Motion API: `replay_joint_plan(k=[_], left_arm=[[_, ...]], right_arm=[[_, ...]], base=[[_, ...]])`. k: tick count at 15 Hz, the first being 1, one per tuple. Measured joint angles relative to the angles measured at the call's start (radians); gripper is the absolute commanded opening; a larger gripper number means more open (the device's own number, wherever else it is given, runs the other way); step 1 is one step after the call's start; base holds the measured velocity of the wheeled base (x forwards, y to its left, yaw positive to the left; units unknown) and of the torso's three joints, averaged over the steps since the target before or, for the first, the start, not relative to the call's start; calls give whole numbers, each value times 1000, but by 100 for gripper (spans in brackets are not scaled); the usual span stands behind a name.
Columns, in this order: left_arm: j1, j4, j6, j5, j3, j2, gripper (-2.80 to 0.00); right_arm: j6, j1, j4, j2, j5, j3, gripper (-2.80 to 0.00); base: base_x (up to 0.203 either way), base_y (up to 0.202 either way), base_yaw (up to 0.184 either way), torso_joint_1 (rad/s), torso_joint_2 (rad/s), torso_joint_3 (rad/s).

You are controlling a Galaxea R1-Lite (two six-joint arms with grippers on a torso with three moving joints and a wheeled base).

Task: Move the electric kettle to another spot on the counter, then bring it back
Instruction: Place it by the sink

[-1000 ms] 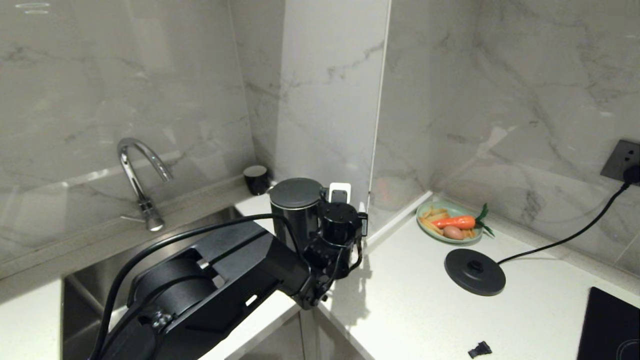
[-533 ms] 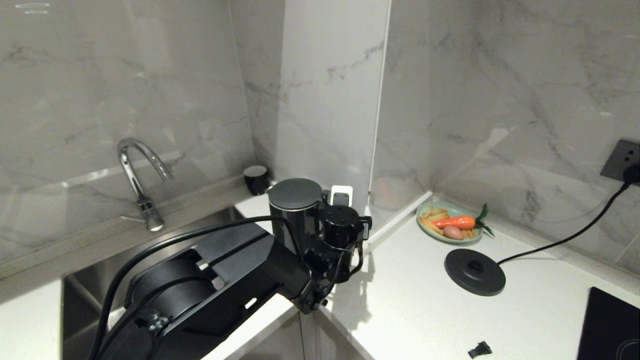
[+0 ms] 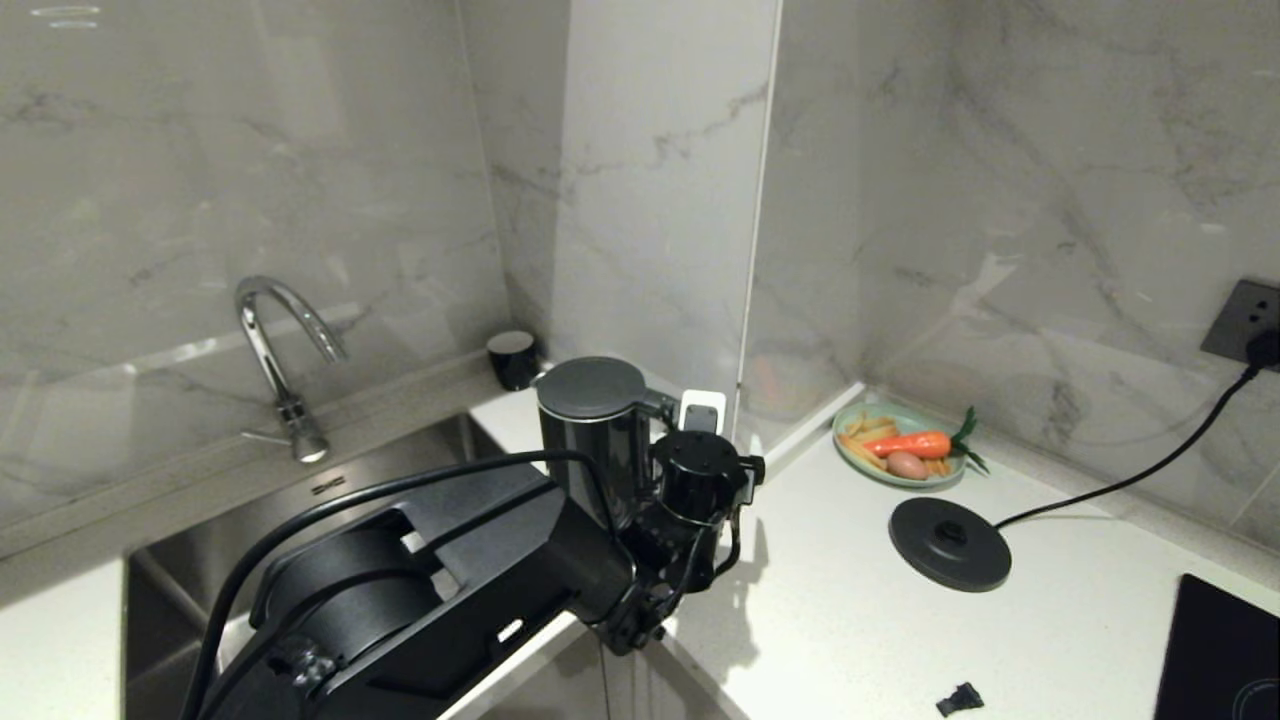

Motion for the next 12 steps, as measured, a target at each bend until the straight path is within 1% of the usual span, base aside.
replay_joint_plan(k=[5,7,12], left_arm=[[1,-1,-28,2,76,-31,0],[8,-20,-32,3,108,-44,0],[16,-80,-36,2,252,-98,0]], right_arm=[[0,0,0,0,0,0,-280],[0,0,0,0,0,0,-280],[0,0,0,0,0,0,-280]], base=[[0,0,0,0,0,0],[0,0,0,0,0,0],[0,0,0,0,0,0]])
